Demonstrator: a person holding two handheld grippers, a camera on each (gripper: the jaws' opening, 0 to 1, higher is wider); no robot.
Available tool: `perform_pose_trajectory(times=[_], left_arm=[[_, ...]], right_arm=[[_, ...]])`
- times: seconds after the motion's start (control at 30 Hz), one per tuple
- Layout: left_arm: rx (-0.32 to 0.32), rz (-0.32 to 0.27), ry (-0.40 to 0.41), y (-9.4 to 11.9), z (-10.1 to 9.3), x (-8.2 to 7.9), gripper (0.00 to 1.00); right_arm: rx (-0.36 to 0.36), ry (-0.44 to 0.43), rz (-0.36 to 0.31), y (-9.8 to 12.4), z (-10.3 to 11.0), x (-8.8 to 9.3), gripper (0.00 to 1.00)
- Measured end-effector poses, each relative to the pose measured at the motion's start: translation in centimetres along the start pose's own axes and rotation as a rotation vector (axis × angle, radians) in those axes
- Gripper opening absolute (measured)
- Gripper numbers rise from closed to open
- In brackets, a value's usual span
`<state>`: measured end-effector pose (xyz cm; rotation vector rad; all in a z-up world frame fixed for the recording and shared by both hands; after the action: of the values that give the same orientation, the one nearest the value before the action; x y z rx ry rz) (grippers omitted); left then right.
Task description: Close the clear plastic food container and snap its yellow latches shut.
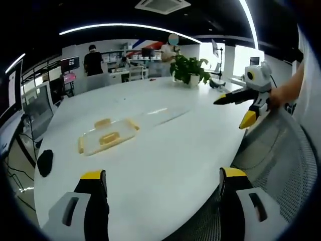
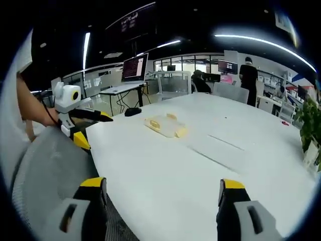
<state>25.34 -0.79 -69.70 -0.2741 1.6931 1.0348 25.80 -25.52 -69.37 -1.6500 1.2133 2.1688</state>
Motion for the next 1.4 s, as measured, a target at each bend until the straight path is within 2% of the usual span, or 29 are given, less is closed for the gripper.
perform_pose_trajectory(times=[0.83,1.4], left_arm=[[0.002,-0.007,0.001,-0.01,-0.08,-0.09,0.91],[0.022,0.013,-0.012,-0.18,-0.4,0.08,0.91]], right_arm=[[-0.027,0.007,-0.024,0.04,0.53,-0.38,0.92],[-0.036,0.007,-0.023,-0.03,0.62,-0.38,0.91]])
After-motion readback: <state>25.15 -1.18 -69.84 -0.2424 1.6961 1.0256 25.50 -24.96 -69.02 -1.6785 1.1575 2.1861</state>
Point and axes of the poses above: the point that each gripper's makers call its tool centre point, and the gripper's own axes: y roughly backward along the fingers, z roughly to its left, x roughly out of its underside, the point moved 4 cm from there along y, roughly backward along the fingers
